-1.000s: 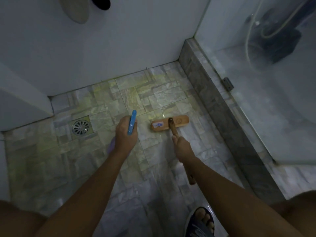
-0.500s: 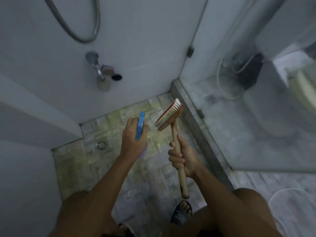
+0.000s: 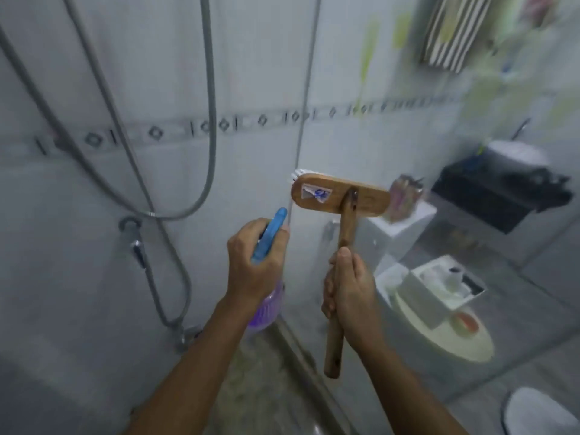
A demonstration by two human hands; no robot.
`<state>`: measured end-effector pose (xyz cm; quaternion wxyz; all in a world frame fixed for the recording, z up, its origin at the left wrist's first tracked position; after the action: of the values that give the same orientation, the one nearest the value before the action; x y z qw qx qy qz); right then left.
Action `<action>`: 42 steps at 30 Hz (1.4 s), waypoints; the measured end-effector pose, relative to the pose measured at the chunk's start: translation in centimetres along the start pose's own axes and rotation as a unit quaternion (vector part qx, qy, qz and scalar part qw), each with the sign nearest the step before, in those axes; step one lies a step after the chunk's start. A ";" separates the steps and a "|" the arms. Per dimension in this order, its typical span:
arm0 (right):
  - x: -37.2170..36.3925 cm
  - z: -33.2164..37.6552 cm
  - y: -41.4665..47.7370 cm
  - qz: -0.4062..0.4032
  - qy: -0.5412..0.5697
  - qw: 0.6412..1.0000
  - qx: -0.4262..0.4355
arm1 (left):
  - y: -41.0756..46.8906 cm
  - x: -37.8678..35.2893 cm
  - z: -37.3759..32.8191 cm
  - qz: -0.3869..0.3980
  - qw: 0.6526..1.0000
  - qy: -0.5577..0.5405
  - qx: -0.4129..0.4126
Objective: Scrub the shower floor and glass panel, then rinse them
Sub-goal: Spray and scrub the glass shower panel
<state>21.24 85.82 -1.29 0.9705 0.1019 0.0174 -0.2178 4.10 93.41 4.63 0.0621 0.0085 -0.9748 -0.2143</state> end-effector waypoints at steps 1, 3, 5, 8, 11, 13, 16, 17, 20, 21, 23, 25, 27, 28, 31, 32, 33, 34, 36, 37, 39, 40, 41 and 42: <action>0.5 4.4 0.7 -0.009 -0.015 0.999 0.036 | 1.3 -0.3 -3.7 0.003 1.000 -0.011 -0.017; 2.2 13.5 2.1 -0.038 -0.041 0.994 0.092 | 4.2 -1.4 -10.6 0.016 0.998 -0.044 -0.042; 3.3 20.0 3.0 -0.060 -0.061 0.984 0.156 | 6.1 -2.3 -15.1 0.019 0.996 -0.067 -0.051; 5.5 27.9 3.1 -0.098 -0.079 0.967 0.222 | 8.0 -4.6 -20.2 0.047 0.991 -0.108 -0.063; 8.0 32.9 2.7 -0.147 -0.098 0.952 0.249 | 9.2 -6.8 -23.9 0.078 0.984 -0.146 -0.066; 9.4 36.0 2.2 -0.175 -0.107 0.940 0.272 | 10.5 -8.4 -26.6 0.101 0.978 -0.169 -0.071; 10.9 39.2 1.5 -0.217 -0.158 0.919 0.288 | 11.7 -10.4 -30.7 0.129 0.970 -0.178 -0.101; 11.6 40.0 1.2 -0.233 -0.167 0.912 0.293 | 11.9 -11.1 -31.7 0.142 0.968 -0.177 -0.105; 13.3 42.2 0.8 -0.285 -0.214 0.881 0.310 | 12.3 -13.7 -33.8 0.179 0.960 -0.192 -0.101; 13.7 42.5 1.0 -0.291 -0.222 0.877 0.312 | 12.3 -14.2 -34.3 0.185 0.958 -0.195 -0.097; 14.5 43.6 1.2 -0.306 -0.237 0.866 0.317 | 12.8 -15.5 -35.9 0.204 0.950 -0.218 -0.090; 14.9 44.5 1.3 -0.316 -0.247 0.859 0.319 | 13.2 -16.1 -37.5 0.206 0.947 -0.233 -0.084; 15.1 45.3 1.4 -0.324 -0.261 0.851 0.322 | 13.1 -16.7 -39.0 0.215 0.941 -0.244 -0.091; 15.3 45.6 1.5 -0.328 -0.268 0.847 0.322 | 12.8 -17.1 -39.7 0.225 0.937 -0.250 -0.098; 15.9 46.1 1.8 -0.340 -0.285 0.838 0.319 | 11.8 -18.2 -40.8 0.267 0.927 -0.246 -0.098; 16.1 46.3 1.8 -0.342 -0.289 0.836 0.317 | 11.6 -18.7 -40.9 0.282 0.923 -0.243 -0.093; 16.3 46.4 1.9 -0.345 -0.294 0.834 0.315 | 11.5 -19.0 -40.9 0.295 0.921 -0.241 -0.085; 16.6 46.5 1.8 -0.348 -0.298 0.832 0.313 | 11.3 -19.4 -40.7 0.306 0.917 -0.245 -0.074; 17.1 46.6 1.9 -0.353 -0.305 0.828 0.309 | 11.3 -19.7 -40.4 0.307 0.916 -0.251 -0.065; 17.3 46.5 1.9 -0.357 -0.311 0.826 0.306 | 11.3 -19.8 -40.5 0.301 0.919 -0.245 -0.069; 17.8 46.4 2.2 -0.363 -0.319 0.823 0.299 | 11.3 -19.9 -40.6 0.295 0.924 -0.232 -0.076; 17.9 46.2 2.3 -0.365 -0.320 0.823 0.295 | 11.3 -20.1 -40.7 0.299 0.923 -0.229 -0.076; 18.0 46.2 2.4 -0.364 -0.322 0.823 0.294 | 11.3 -20.2 -40.7 0.306 0.921 -0.228 -0.076; 18.0 46.2 2.6 -0.364 -0.327 0.822 0.291 | 11.3 -20.3 -40.8 0.310 0.921 -0.226 -0.075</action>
<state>38.16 71.04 42.97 0.6946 0.2887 -0.3293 -0.5707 29.46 87.59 43.69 -0.0962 -0.3471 -0.8979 -0.2531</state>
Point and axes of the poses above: each hand's wrist, its own y-axis towards the middle knuckle, its own x-axis out of the back of the hand, z = x × y, the point moved 9 cm from there along y, towards the middle knuckle, and after that the axes turned 10 degrees about x, right-handed, at the moved point
